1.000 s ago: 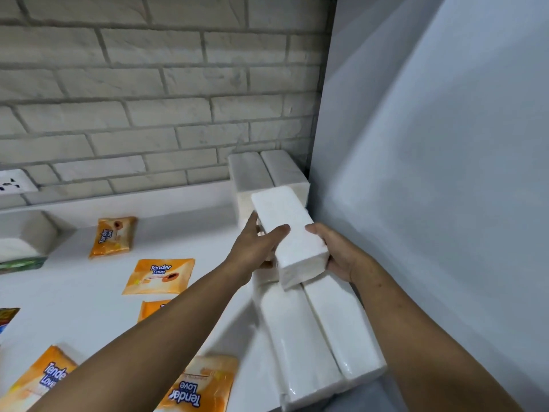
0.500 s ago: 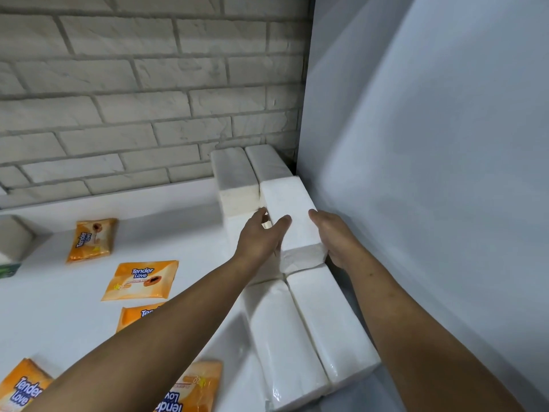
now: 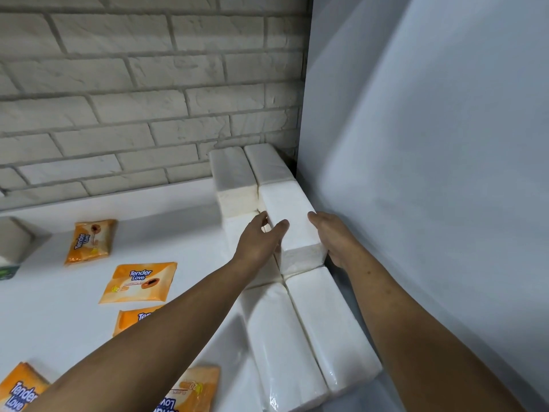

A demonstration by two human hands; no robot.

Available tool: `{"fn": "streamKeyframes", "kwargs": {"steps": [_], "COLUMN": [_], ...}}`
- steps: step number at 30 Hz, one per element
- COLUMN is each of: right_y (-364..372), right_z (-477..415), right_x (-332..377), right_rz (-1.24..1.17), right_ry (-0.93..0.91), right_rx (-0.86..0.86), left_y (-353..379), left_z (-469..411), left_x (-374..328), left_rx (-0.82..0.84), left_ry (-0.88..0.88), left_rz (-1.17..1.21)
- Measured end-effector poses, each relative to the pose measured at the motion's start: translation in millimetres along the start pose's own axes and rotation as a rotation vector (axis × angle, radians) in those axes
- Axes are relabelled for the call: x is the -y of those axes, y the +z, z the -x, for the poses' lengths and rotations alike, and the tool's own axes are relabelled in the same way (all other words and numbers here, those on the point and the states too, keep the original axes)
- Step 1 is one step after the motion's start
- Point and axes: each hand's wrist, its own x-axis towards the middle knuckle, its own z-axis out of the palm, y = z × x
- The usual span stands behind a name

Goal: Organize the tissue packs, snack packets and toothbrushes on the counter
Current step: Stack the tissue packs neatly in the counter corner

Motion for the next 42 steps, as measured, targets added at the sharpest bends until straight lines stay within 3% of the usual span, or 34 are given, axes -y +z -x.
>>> {"fn": "streamKeyframes", "kwargs": {"steps": [20,33,42], "right_y": [-1,-4,-5], "right_z": [-7,-6,3], "right_x": [-5,-4,7], "right_rz": [0.043,0.143,0.194], "right_ry": [-0.012,-0.031,-0.174], "right_rx": [0.024,0.029,-0.102], "left_y": [0,6,-1], "left_z": [-31,-36,-10], "left_x": [23,28,5], "left_rx": [0.105,0.062,-0.008], "left_ry": [-0.12,-0.173,-0.11], "left_rz": [0.043,0.032,-0.028]}}
